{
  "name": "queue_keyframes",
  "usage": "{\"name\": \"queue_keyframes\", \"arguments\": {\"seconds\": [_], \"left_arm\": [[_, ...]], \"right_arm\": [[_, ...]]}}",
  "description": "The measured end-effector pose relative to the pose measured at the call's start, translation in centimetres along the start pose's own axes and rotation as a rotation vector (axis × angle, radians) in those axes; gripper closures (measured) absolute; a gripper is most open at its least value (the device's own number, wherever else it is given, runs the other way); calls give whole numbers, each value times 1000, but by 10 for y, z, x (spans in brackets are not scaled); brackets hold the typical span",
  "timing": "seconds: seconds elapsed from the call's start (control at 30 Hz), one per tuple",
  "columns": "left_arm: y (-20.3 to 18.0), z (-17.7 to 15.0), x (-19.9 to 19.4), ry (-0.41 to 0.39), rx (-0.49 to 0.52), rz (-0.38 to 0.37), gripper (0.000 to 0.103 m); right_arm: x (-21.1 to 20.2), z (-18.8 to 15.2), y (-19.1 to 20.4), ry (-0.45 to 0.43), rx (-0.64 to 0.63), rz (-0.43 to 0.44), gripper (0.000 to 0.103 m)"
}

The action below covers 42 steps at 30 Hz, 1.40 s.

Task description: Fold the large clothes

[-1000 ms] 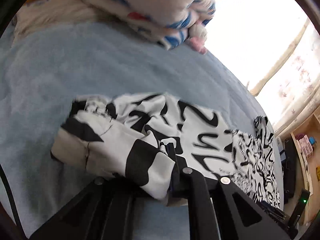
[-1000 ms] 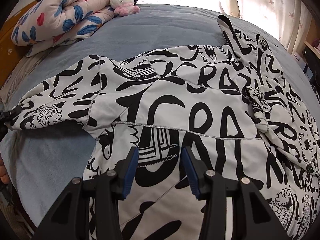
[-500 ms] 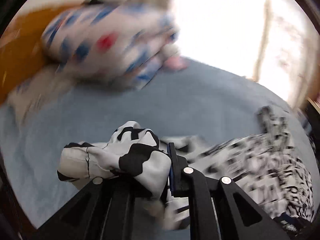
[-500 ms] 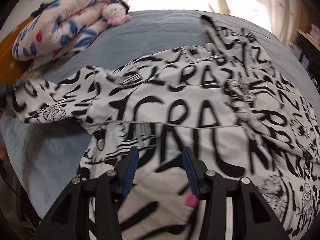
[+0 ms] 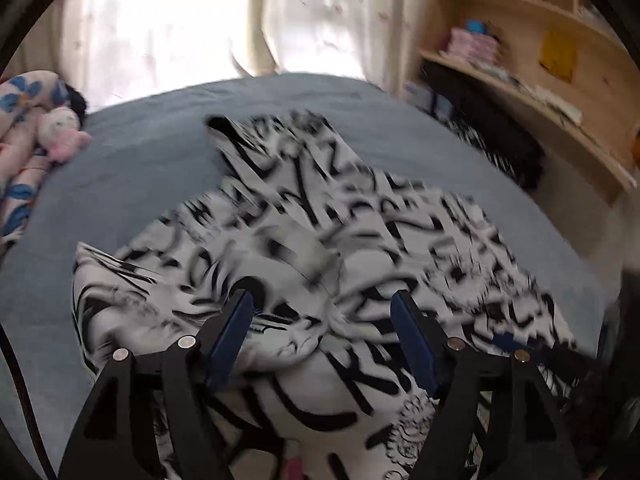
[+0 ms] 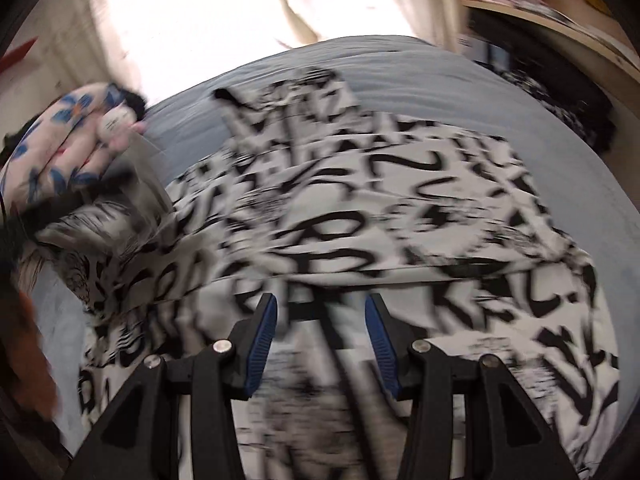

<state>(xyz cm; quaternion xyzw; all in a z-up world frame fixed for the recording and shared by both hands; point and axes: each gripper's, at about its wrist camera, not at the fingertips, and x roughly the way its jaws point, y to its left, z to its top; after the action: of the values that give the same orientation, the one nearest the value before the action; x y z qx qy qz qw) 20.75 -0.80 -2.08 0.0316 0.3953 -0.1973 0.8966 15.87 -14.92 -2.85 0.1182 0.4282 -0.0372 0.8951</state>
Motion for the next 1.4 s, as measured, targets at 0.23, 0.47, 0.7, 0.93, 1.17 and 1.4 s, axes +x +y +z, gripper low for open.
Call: {"name": "queue_keyframes", "arguments": {"seconds": [0.23, 0.47, 0.7, 0.93, 1.17, 1.4], "left_arm": [[-24, -45, 4, 61, 17, 8, 33], [32, -84, -50, 30, -114, 134, 31], [111, -125, -40, 136, -229, 395, 30], [159, -131, -14, 200, -307, 460, 30], [186, -134, 9, 267, -385, 447, 67], [210, -145, -9, 228, -515, 381, 86]], "right_arm": [[2, -1, -33, 3, 57, 24, 57], [12, -2, -18, 37, 14, 107, 57], [51, 35, 18, 118, -57, 234, 57], [135, 65, 43, 301, -50, 283, 50], [144, 68, 84, 298, -152, 312, 89], [28, 95, 82, -143, -262, 145, 94]]}}
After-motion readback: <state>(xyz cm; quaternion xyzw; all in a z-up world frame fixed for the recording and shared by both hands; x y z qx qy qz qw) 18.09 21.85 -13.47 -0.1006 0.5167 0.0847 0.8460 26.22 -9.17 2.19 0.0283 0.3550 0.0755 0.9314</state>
